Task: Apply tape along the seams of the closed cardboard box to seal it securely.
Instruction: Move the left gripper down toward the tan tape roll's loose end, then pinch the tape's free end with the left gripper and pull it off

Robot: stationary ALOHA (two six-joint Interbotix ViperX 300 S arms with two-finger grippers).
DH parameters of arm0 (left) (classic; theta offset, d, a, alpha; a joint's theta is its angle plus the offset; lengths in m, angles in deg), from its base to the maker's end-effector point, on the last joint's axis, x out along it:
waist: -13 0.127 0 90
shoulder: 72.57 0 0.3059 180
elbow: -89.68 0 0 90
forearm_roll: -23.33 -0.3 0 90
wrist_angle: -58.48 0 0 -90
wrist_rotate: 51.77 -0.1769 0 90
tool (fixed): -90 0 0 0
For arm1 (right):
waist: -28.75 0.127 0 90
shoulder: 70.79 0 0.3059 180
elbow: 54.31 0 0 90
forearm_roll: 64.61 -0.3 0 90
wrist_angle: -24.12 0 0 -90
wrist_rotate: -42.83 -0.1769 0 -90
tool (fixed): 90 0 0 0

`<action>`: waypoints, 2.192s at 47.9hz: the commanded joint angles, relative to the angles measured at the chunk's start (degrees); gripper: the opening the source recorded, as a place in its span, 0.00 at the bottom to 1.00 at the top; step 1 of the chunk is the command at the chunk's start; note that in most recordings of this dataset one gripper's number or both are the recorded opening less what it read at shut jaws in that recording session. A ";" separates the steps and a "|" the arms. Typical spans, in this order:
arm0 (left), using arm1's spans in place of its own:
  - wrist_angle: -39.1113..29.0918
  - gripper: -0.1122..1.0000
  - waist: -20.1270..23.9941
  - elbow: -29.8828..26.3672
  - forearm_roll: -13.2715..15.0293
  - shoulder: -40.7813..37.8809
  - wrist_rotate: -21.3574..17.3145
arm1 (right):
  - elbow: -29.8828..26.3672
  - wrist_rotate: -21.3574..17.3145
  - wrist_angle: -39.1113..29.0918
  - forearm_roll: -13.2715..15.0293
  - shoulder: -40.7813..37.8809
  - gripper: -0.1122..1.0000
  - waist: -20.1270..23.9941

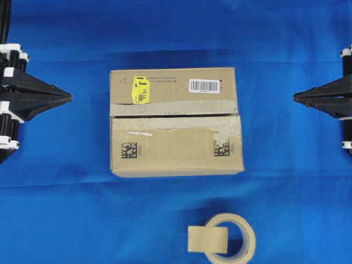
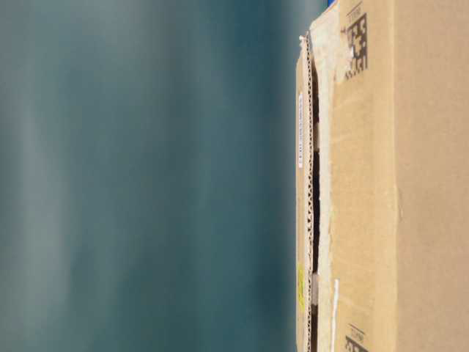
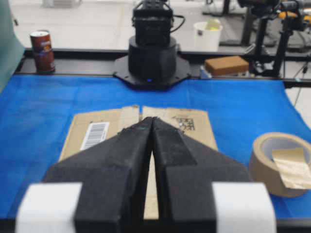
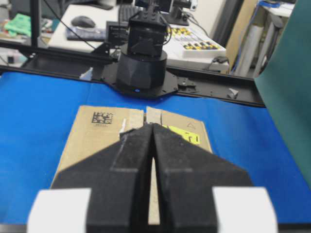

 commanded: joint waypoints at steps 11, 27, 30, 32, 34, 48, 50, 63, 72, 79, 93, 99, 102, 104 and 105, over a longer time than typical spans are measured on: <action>2.64 0.10 -7.21 -0.88 0.09 -3.69 -10.99 | -4.75 -0.26 -2.46 -1.05 -1.85 0.11 -0.44; 10.55 0.12 -16.70 -2.90 0.09 -15.29 -25.84 | -5.19 -0.35 -1.32 -1.58 -5.36 0.11 -0.44; 11.07 0.21 -18.63 -3.69 0.09 -17.93 -30.76 | -5.19 -0.35 -0.88 -1.67 -5.98 0.11 -0.53; 11.07 0.29 -19.86 -4.13 0.09 -19.78 -34.19 | -5.19 -0.35 -0.44 -1.67 -6.50 0.11 -0.44; 10.90 0.40 -20.65 -4.75 0.09 -21.88 -37.71 | -5.10 -0.35 -0.09 -1.67 -6.68 0.11 -0.44; 10.72 0.61 -23.82 -13.89 1.05 -42.63 -59.68 | -4.92 -0.35 0.35 -1.67 -7.47 0.11 -0.44; 10.55 0.61 -24.08 -15.73 1.23 -45.62 -61.26 | -4.92 -0.35 0.18 -1.76 -7.56 0.12 -0.44; 3.25 0.61 -24.96 -28.83 1.41 -60.12 -66.27 | -4.92 -0.35 0.35 -1.67 -7.73 0.12 -0.44; 1.49 0.61 -24.96 -34.98 1.41 -67.41 -70.66 | -4.83 -0.35 0.26 -1.67 -7.73 0.12 -0.44; 1.05 0.61 -24.43 -38.94 1.41 -71.89 -74.09 | -4.83 -0.35 0.18 -1.67 -7.82 0.12 -0.44; 1.05 0.60 -23.91 -41.66 1.41 -74.44 -75.50 | -4.57 -0.35 0.09 -1.67 -7.82 0.12 -0.44; 1.23 0.60 -24.08 -41.31 1.32 -74.27 -75.76 | -4.39 -0.26 0.00 -1.58 -7.82 0.12 -0.44; 1.41 0.59 -24.52 -41.48 1.41 -74.27 -75.76 | -4.31 -0.26 0.00 -1.49 -7.82 0.12 -0.35; 1.41 0.56 -24.79 -41.57 1.41 -74.27 -75.41 | -4.31 -0.26 0.00 -1.49 -7.82 0.12 -0.44; 1.41 0.54 -24.79 -41.57 1.49 -74.27 -75.15 | -4.22 -0.26 0.00 -1.58 -7.82 0.12 -0.44</action>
